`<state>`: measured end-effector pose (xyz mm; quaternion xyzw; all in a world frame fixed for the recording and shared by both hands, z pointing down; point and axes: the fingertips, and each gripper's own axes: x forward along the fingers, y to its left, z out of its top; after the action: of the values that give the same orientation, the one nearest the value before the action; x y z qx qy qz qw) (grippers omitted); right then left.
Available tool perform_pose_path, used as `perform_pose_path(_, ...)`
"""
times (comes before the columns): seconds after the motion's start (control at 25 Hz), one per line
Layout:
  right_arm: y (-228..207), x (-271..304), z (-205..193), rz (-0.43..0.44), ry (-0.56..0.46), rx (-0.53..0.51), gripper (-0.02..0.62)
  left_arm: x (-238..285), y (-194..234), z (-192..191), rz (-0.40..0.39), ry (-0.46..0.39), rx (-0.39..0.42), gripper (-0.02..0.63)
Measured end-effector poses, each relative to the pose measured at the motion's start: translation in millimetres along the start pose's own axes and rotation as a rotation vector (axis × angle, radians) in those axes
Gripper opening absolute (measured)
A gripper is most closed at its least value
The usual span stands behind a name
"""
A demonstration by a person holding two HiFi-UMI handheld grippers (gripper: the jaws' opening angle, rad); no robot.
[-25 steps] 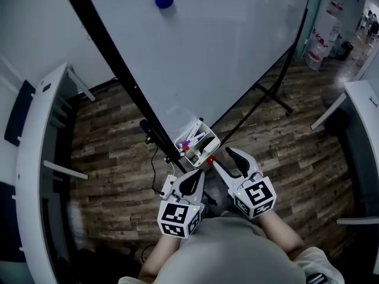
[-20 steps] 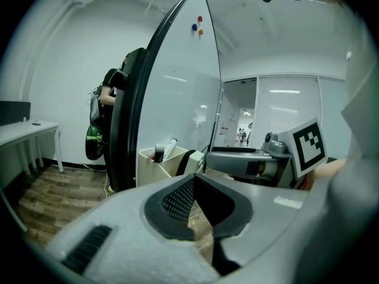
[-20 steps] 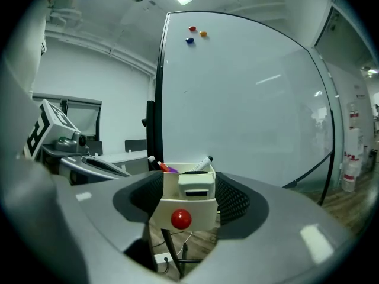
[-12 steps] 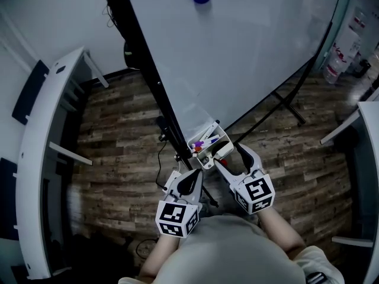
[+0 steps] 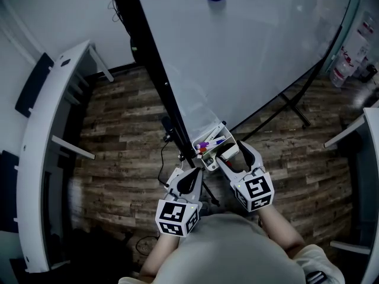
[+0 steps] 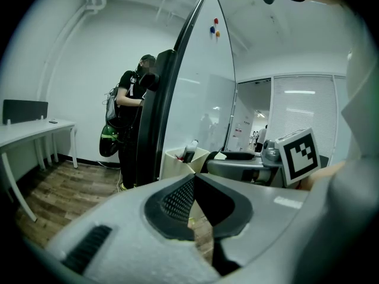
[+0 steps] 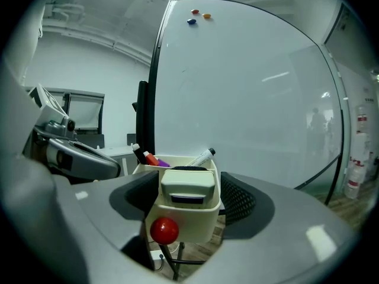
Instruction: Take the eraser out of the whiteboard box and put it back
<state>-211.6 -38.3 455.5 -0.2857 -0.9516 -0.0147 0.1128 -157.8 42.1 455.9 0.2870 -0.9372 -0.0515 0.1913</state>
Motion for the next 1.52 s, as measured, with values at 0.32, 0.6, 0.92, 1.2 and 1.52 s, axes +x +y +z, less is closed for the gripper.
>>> perform_pose_path(0.32,-7,0,2,-0.045,-0.016,-0.009,0.267,4,3,2,-0.008,0.001,0.003,0.003)
perform_pose_path(0.6,-6,-1,3,-0.055,-0.018,-0.015,0.267,7,3,2,-0.023,0.003,0.005,0.003)
perform_pose_path(0.92,0,-2,13,-0.060,-0.035,-0.052,0.267,7,1,1,-0.043,0.007,0.008,0.003)
perform_pose_path(1.2,0,-6,21,-0.075,-0.048,-0.060,0.267,7,-3,3,-0.066,0.008,0.014,0.003)
perform_pose_path(1.52,2,-11,30,-0.092,-0.063,-0.067,0.267,7,-8,4,-0.091,0.007,0.020,0.003)
